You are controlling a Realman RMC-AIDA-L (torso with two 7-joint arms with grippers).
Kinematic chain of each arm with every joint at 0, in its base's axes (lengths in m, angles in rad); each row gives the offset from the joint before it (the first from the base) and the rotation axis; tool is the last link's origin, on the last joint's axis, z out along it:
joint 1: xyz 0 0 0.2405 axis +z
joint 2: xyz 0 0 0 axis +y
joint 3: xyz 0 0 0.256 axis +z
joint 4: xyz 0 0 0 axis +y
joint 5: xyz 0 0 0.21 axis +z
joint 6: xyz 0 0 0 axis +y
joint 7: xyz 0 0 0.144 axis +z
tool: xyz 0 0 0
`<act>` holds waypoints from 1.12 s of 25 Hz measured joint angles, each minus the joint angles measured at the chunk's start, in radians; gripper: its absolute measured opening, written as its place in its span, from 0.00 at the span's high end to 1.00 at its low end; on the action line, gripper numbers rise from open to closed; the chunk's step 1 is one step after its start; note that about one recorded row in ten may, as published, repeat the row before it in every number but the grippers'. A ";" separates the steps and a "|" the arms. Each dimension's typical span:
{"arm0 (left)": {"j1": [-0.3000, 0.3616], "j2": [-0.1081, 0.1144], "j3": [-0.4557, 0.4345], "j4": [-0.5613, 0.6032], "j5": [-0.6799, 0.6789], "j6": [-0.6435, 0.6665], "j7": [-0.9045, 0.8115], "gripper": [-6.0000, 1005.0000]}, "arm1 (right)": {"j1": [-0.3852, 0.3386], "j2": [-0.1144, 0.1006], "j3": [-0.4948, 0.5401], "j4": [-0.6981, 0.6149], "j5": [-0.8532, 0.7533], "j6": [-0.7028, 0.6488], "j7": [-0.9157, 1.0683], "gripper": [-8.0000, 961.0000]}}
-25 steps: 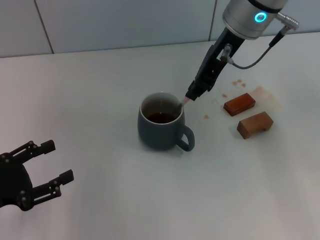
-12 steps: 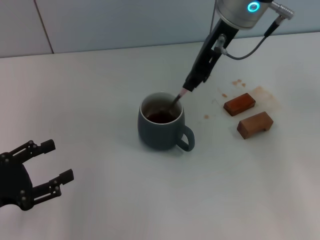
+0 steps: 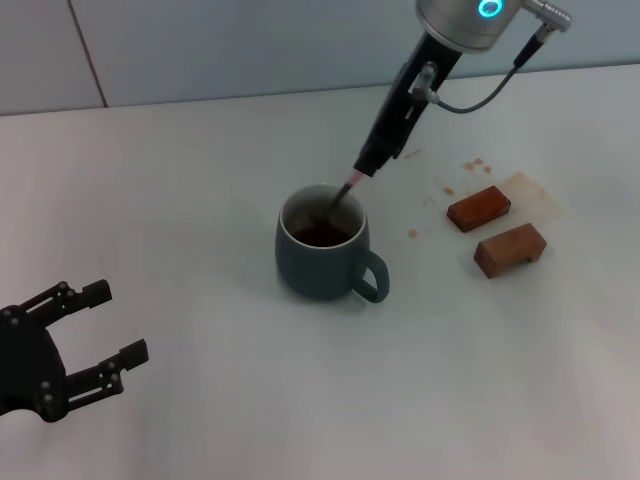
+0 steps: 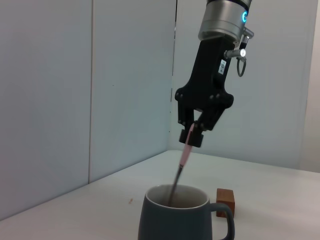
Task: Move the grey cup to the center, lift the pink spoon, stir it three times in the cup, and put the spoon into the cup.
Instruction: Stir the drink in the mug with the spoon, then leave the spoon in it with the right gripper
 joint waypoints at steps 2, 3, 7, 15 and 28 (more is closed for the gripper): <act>0.000 0.000 0.000 0.001 0.000 0.002 0.000 0.19 | 0.010 0.000 0.000 0.014 -0.019 -0.026 0.002 0.84; 0.000 0.000 0.000 0.001 0.000 0.002 0.000 0.19 | 0.013 0.001 -0.001 0.017 -0.020 -0.038 0.002 0.84; 0.001 0.001 0.000 0.001 0.000 0.003 0.000 0.19 | 0.024 0.011 0.009 0.012 0.008 -0.079 -0.018 0.83; 0.004 0.002 0.000 0.003 0.000 0.005 0.000 0.19 | 0.027 0.012 -0.002 0.013 -0.052 -0.020 0.030 0.83; 0.007 0.008 -0.005 0.001 -0.005 0.012 0.000 0.19 | 0.000 0.062 -0.002 -0.012 -0.049 0.016 0.000 0.83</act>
